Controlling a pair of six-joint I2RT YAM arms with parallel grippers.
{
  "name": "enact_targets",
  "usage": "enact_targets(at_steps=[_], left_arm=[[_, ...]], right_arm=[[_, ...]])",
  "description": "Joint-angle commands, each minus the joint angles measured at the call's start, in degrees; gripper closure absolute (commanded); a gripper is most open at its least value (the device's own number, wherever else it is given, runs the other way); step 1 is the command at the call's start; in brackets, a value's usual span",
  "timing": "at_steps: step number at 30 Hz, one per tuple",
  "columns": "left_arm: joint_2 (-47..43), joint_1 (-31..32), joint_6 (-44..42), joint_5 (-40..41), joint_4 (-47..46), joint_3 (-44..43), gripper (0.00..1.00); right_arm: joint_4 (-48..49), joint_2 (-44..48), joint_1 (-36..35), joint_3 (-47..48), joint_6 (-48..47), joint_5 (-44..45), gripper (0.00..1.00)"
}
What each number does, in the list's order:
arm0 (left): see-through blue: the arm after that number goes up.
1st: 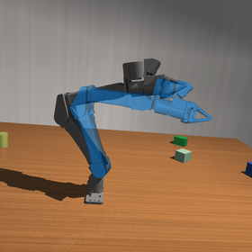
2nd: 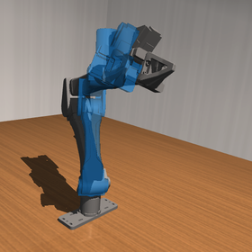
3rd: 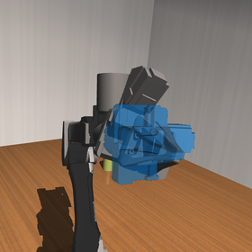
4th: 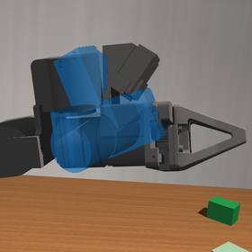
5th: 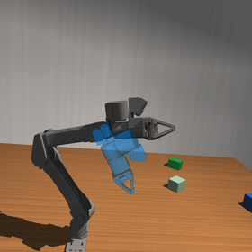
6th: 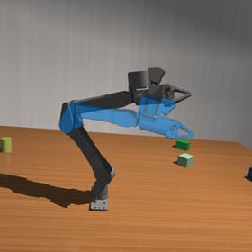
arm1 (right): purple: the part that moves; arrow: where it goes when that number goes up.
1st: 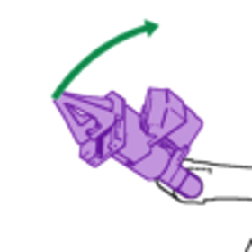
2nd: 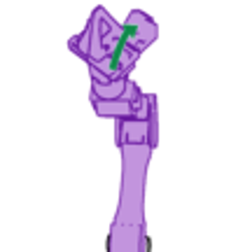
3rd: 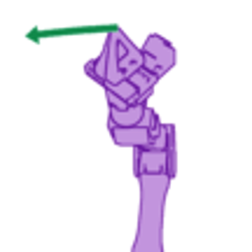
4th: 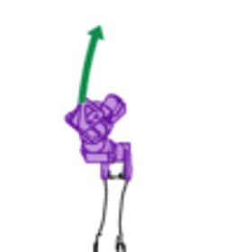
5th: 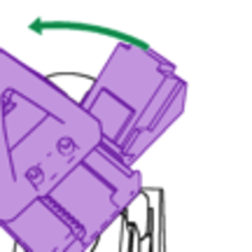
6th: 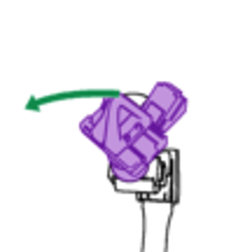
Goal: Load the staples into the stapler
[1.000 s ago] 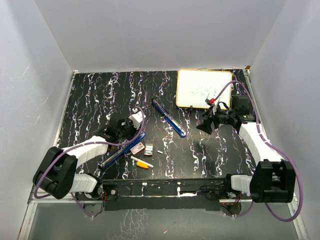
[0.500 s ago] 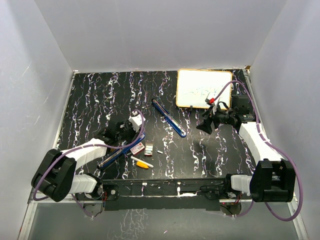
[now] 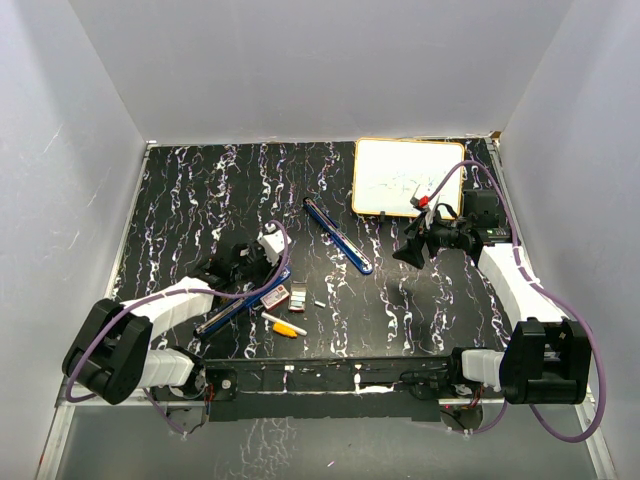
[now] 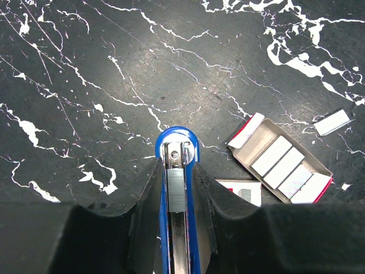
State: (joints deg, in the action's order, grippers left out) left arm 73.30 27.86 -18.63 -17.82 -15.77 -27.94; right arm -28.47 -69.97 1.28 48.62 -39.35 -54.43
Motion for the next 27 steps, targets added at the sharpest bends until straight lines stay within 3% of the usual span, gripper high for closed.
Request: enact_targets(at_steps=[1, 10, 16, 21, 24, 27], left_arm=[[-1.51, -0.27, -0.44, -1.12, 0.61, 0.41, 0.73], [-2.42, -0.26, -1.21, -0.97, 5.09, -3.81, 0.61], [-4.02, -2.62, -3.76, -0.61, 18.31, -12.37, 0.49], [-3.71, -5.61, -10.51, -12.74, 32.61, -19.66, 0.38], [-1.78, -5.04, -17.55, -24.89, 38.53, -22.25, 0.38], [0.95, -1.05, -23.32, -25.79, 41.07, -23.49, 0.39]], right_arm=[[1.03, 0.22, 0.3, 2.86, -0.77, -1.32, 0.22], [0.96, 0.02, 0.3, 3.33, -0.66, -1.44, 0.22], [1.78, -0.34, -2.29, 4.72, 2.49, 2.24, 0.22], [1.3, -3.76, -13.06, 7.71, 4.79, 11.21, 0.22], [3.73, -5.1, -14.01, 7.22, 5.95, 9.58, 0.22], [6.61, -4.63, -13.93, 5.54, 7.59, 9.96, 0.22]])
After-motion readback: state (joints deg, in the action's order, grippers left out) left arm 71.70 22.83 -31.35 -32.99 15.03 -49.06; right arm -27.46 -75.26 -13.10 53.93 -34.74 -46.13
